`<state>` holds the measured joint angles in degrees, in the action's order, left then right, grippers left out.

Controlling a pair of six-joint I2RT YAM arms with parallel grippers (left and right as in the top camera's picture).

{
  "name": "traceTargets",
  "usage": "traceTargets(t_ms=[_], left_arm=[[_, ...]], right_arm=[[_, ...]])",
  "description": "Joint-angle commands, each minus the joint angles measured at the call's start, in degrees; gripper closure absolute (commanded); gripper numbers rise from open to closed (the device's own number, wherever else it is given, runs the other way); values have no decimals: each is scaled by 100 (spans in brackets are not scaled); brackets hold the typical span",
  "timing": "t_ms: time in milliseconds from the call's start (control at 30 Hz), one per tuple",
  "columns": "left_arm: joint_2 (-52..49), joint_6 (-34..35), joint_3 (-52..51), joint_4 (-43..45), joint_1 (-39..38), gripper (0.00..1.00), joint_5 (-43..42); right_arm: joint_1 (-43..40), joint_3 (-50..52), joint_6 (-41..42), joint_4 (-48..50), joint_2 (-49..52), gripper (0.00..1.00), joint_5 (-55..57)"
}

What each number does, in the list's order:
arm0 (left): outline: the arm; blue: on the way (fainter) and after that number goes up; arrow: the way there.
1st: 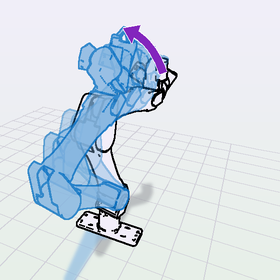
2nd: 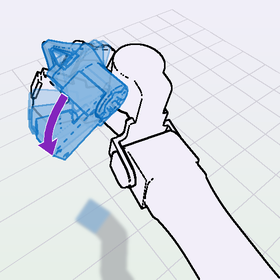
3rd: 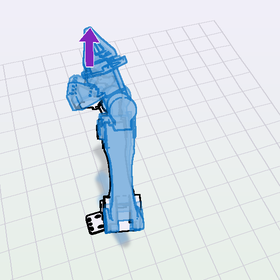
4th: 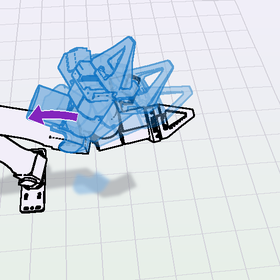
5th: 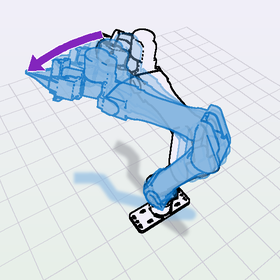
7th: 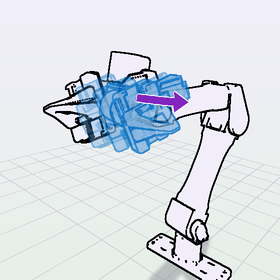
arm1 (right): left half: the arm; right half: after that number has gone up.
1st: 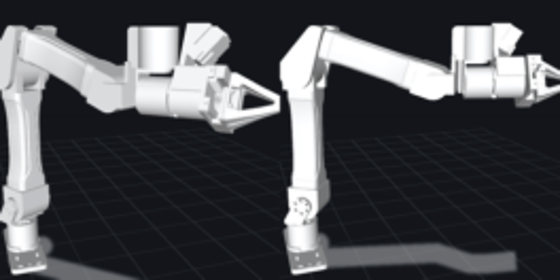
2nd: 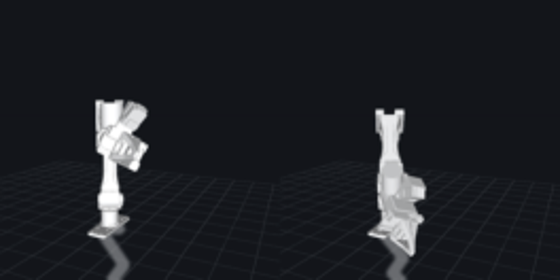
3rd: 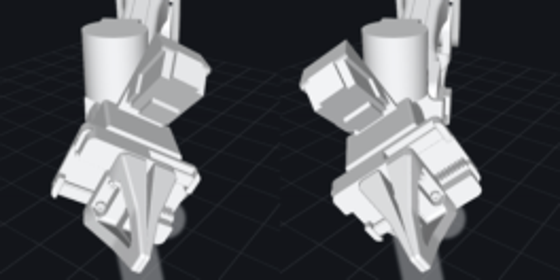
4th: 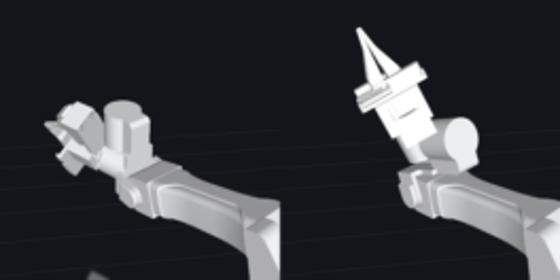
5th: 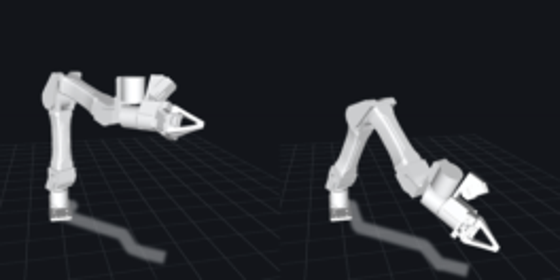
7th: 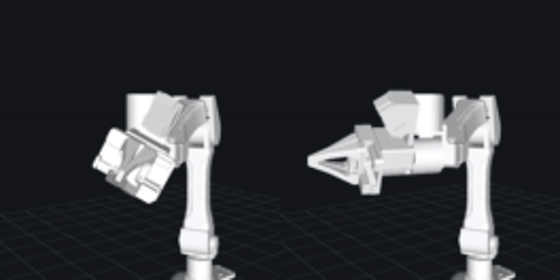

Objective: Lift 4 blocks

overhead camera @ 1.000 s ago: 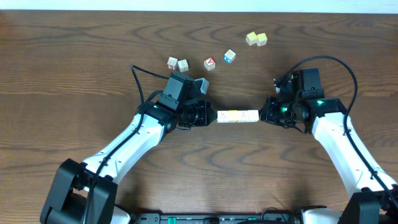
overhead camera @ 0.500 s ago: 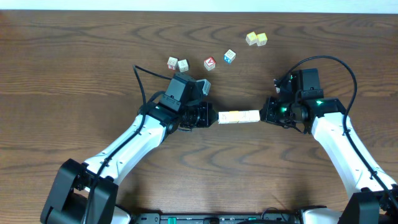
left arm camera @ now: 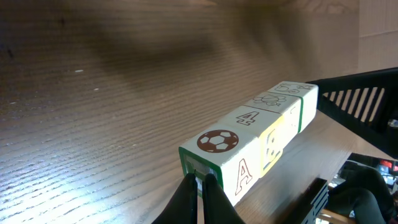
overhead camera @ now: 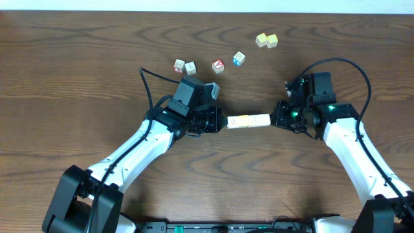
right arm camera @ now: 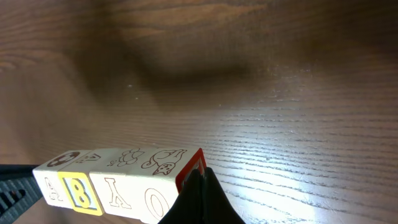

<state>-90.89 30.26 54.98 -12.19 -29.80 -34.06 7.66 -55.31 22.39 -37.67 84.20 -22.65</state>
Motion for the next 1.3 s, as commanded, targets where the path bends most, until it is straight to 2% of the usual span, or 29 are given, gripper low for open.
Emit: traceTargets(t_ms=[0,1267], left_arm=[[-7,72,42,94,-168,93,-229],[-348,72,42,92,-168,93,9]], right_arm=[[219,79,118,61,-94,99,-741],[219,273,144,321,507,99,-1045]])
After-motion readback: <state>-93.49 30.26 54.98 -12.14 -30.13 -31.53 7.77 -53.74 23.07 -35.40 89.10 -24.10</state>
